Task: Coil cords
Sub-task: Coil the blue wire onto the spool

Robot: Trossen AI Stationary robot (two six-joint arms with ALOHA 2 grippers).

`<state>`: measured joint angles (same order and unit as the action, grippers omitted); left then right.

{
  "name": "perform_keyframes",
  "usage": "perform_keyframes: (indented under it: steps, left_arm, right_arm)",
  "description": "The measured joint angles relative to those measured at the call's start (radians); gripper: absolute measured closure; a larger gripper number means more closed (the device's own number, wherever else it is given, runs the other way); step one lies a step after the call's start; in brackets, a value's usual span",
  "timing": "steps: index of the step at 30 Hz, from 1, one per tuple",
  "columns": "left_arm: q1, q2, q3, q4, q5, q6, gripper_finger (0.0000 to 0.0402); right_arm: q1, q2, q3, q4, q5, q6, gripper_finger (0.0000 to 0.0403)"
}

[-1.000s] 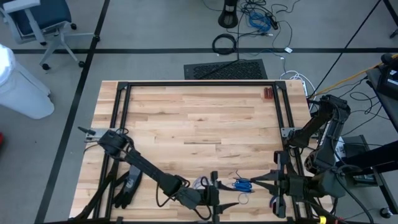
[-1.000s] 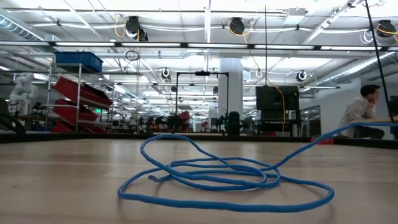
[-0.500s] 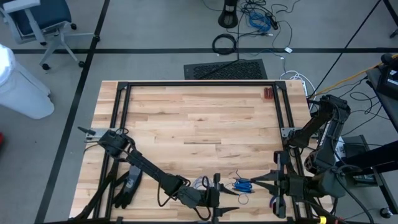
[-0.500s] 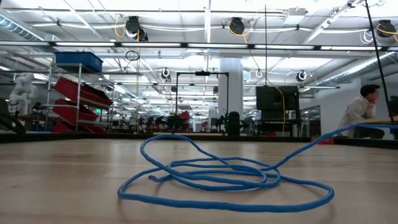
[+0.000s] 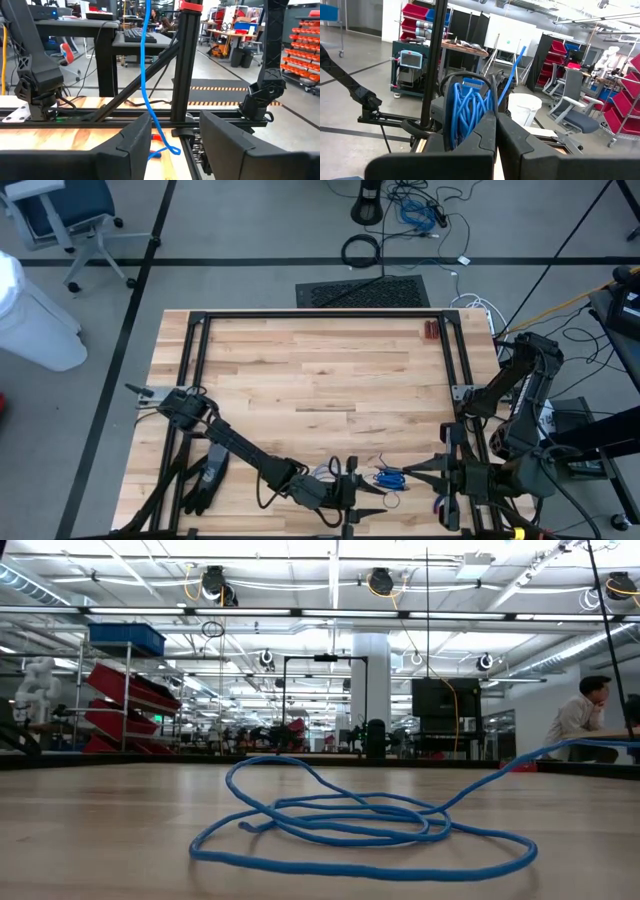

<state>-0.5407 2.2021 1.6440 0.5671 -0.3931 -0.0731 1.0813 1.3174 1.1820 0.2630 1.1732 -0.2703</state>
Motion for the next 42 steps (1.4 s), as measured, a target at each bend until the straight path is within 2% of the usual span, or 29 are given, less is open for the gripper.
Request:
perform_keyframes:
  steps: [15, 19, 32, 42]
  left_arm:
    - [0.002, 0.0, 0.0, 0.0, -0.003, 0.0, 0.0235]
    - [0.002, 0.0, 0.0, 0.0, -0.011, 0.0, 0.0261]
    - [0.003, 0.0, 0.0, 0.0, -0.012, 0.0, 0.039]
    - [0.003, -0.011, 0.0, -0.046, -0.088, 0.002, 0.0399]
  right_arm:
    - [0.0, 0.0, 0.0, 0.0, 0.0, 0.0, 0.0403]
    - [0.0, 0.0, 0.0, 0.0, 0.0, 0.0, 0.0403]
    - [0.0, 0.0, 0.0, 0.0, 0.0, 0.0, 0.0403]
    - [0.0, 0.0, 0.0, -0.001, 0.0, 0.0, 0.0403]
